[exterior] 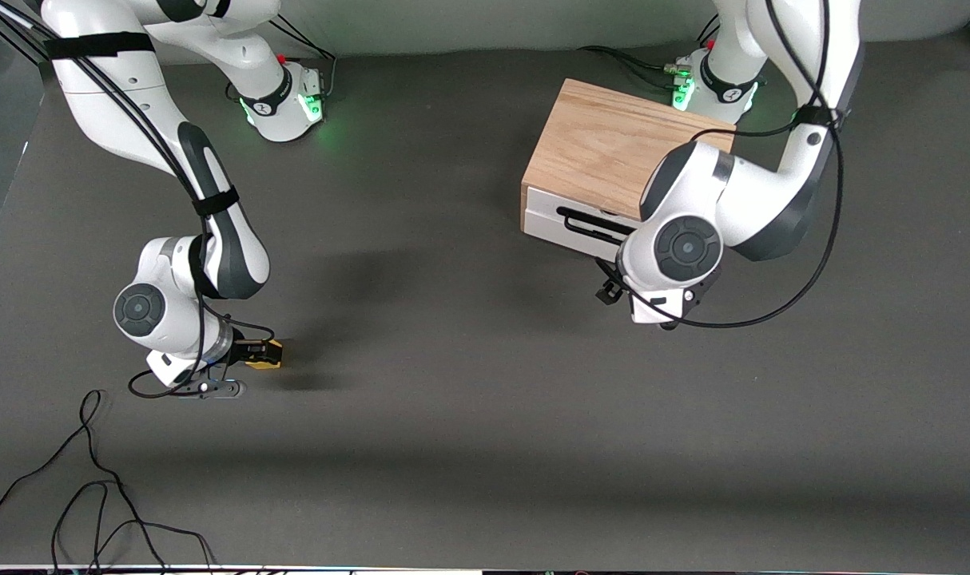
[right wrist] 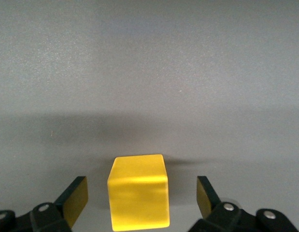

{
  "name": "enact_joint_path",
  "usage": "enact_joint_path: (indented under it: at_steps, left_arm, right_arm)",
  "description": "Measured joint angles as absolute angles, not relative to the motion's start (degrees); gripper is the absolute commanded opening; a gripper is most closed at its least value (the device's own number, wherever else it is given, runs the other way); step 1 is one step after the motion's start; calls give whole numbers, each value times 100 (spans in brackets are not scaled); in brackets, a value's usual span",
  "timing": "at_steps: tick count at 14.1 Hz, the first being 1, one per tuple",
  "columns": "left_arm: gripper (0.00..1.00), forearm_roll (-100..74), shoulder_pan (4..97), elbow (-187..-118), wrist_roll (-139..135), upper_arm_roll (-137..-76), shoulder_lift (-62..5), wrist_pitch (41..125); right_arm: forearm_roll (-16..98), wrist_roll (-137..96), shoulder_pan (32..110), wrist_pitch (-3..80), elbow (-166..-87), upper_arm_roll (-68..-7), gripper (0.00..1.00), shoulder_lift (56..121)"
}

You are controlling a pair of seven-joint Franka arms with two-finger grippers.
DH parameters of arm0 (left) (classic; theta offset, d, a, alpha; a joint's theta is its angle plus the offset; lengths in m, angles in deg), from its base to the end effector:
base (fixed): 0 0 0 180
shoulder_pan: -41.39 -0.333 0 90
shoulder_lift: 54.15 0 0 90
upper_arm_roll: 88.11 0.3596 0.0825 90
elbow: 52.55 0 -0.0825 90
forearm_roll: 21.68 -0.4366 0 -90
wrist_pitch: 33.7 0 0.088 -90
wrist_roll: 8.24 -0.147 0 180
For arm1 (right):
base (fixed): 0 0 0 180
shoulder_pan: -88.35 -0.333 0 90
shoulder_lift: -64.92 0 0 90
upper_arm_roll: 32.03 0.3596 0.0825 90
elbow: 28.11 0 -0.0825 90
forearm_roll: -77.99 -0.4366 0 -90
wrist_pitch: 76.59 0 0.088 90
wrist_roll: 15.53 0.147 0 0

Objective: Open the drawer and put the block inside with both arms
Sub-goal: 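Lower the right gripper onto the cube while the left gripper reaches the drawer handle, then close the right gripper on the cube while the left gripper grips the handle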

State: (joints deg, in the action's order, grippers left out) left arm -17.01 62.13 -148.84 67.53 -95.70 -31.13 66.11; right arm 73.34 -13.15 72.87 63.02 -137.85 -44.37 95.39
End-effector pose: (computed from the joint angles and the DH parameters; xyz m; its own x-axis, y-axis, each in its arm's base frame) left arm 0.5895 -0.3223 0.3250 0.6182 0.7601 -0.2003 0.7031 -0.6486 -0.2913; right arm 0.6832 0.0428 0.1782 0.9998 -0.0193 0.0071 -0.0197 -0.9983 0.0556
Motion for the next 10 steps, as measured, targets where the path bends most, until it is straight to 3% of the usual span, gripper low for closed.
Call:
enact_joint_path:
  at_steps: [6, 10]
  left_arm:
    - [96, -1702, 6342, -15251, 7121, -9570, -3043, 6651]
    - [57, -1702, 6363, -15261, 7205, -9570, -2874, 6767]
  right_arm:
    - [7323, -1315, 7288, 7060, -14297, -4436, 100, 9520]
    - [7312, -1315, 7285, 7120, -14351, -4413, 100, 9520]
